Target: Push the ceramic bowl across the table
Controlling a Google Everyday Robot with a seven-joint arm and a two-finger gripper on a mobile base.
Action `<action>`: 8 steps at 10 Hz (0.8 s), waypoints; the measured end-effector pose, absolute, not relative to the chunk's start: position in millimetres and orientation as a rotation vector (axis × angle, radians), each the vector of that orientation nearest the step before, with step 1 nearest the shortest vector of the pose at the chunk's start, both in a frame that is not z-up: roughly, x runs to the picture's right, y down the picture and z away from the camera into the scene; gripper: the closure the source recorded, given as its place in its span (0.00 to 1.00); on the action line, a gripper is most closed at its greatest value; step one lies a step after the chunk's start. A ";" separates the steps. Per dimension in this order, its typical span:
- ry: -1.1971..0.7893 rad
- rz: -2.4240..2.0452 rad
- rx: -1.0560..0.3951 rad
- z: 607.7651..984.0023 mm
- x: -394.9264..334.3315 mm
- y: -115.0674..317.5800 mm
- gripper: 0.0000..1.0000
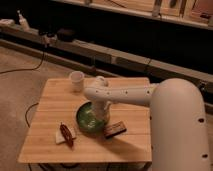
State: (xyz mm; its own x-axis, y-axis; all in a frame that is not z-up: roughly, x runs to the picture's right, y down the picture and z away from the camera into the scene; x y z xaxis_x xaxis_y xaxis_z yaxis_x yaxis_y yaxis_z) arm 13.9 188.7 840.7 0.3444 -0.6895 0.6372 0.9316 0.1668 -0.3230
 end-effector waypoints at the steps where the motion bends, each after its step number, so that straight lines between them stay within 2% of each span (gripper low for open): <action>1: -0.361 -1.169 -0.780 832.5 27.9 194.5 0.64; 5: -0.309 -1.060 -0.884 793.4 71.6 237.3 0.64; 8: -0.310 -1.004 -0.897 784.5 76.5 256.3 0.64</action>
State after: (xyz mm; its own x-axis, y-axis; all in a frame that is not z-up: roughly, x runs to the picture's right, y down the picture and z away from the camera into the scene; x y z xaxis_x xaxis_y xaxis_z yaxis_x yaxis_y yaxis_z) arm 76.5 256.3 784.5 0.5303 -0.5955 0.6035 0.8320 0.2290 -0.5053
